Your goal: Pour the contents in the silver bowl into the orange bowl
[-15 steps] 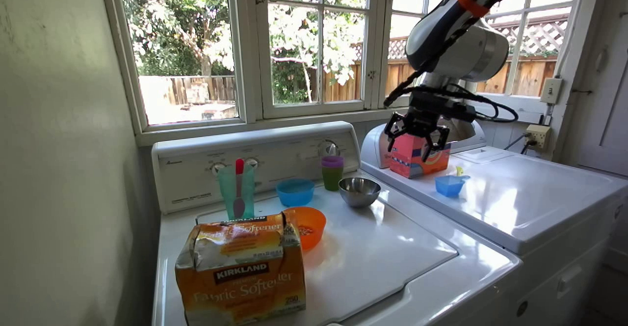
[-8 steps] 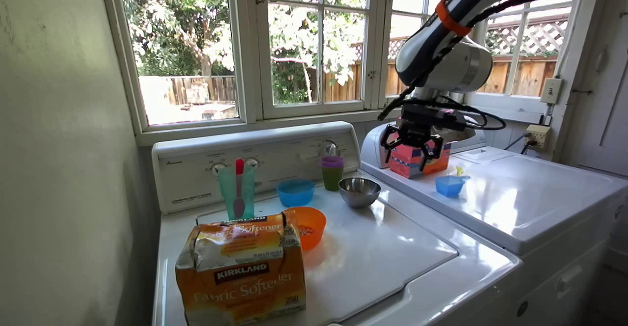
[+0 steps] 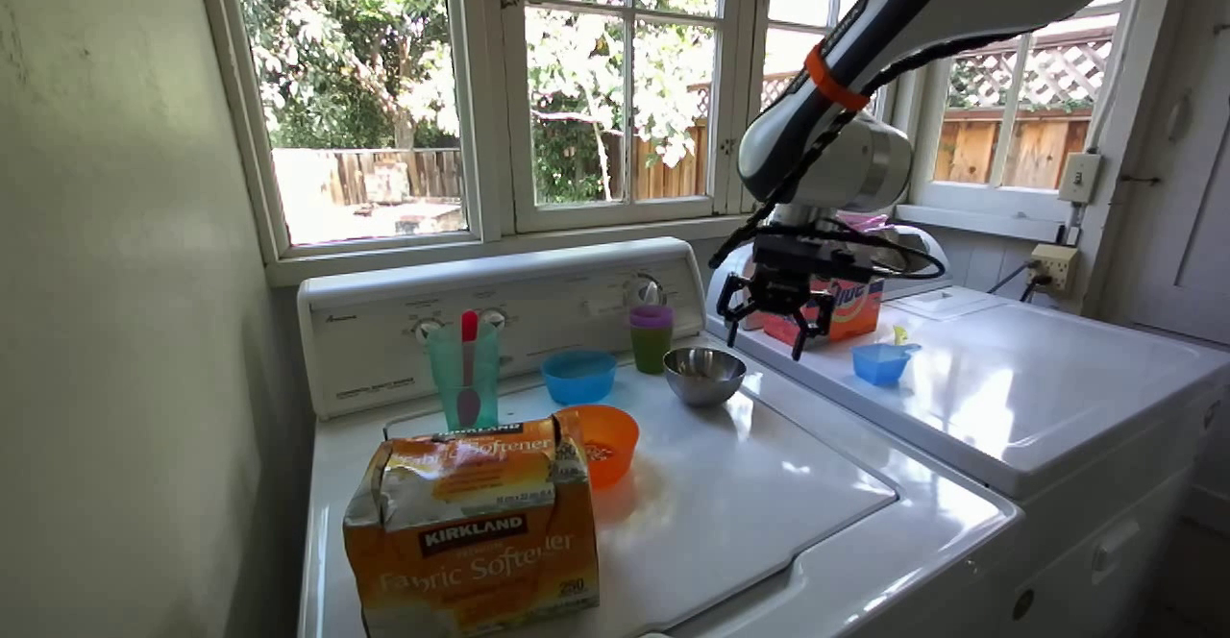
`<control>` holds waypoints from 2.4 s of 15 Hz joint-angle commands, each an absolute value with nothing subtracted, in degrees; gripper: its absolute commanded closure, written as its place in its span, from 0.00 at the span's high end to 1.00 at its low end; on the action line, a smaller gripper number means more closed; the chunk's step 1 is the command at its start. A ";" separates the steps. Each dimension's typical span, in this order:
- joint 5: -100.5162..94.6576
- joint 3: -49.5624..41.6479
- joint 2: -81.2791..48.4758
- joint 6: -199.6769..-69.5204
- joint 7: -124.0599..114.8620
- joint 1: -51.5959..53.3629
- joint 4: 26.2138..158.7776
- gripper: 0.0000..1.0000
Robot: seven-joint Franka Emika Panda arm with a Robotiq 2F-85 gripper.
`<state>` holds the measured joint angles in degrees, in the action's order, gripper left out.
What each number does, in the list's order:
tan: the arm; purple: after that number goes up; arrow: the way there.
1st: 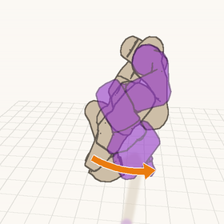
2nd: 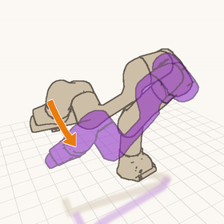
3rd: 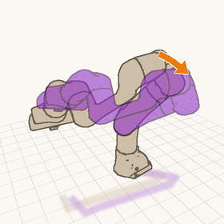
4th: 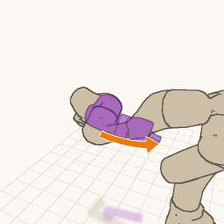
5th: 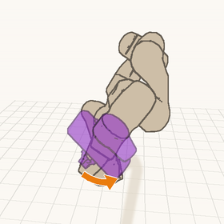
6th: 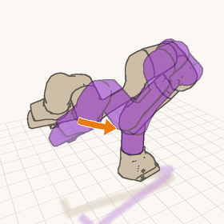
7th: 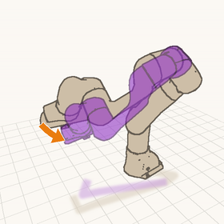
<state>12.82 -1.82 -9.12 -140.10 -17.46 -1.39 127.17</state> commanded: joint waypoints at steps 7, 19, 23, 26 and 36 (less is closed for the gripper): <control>8.88 -2.19 -21.52 -139.42 -24.69 2.60 115.62 1.00; 9.99 -1.93 -18.38 -136.01 -21.11 1.84 119.58 0.88; 10.37 -1.94 -16.84 -137.14 -19.31 1.25 121.79 0.81; 10.23 -1.99 -15.71 -137.50 -18.87 1.11 122.59 0.82; 10.60 -1.91 -13.82 -137.78 -18.33 0.79 123.96 0.01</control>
